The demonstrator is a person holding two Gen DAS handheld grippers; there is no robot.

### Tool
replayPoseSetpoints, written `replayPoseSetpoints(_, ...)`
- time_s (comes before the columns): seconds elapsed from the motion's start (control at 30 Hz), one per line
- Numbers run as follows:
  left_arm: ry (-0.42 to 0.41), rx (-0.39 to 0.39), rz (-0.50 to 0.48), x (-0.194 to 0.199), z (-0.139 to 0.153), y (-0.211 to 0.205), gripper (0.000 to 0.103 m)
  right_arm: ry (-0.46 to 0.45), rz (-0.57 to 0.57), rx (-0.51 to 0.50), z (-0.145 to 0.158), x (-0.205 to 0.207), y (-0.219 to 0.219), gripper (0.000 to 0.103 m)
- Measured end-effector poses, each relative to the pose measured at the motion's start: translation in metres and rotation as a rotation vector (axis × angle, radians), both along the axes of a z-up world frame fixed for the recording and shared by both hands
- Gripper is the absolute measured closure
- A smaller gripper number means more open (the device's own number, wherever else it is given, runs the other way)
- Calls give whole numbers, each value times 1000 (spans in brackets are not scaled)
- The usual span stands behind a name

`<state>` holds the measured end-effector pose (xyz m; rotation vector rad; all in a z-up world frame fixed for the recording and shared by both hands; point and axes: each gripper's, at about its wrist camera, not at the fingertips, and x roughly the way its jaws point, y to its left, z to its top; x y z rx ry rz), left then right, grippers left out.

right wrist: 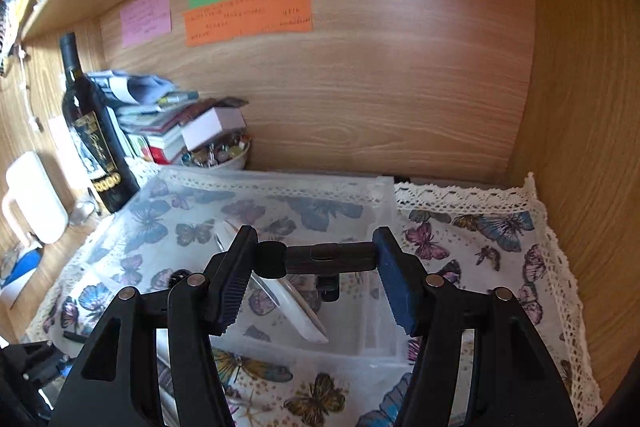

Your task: Organize rigid objects

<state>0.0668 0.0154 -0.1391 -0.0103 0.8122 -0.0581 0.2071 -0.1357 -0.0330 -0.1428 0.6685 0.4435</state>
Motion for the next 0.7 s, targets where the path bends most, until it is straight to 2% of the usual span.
replayPoseSetpoints(0.13,-17,-24,10,-4,6,4,59,58,11,-15,-17,8,7,47)
replayPoseSetpoints(0.33,-96,-52,46,-3,34,20,59,124,69,-14,-33,11,15,44)
replayPoseSetpoints(0.47,-165,-48,75,9,53,30,59,122,92,-27,-33,8,18,42)
replayPoseSetpoints(0.53,-188,-51,82,20,62,35,59,123,102,-19,-30,5,16,37)
replayPoseSetpoints(0.7,-203,-55,91,49,76,44,59,109,114,5,-22,-3,10,36)
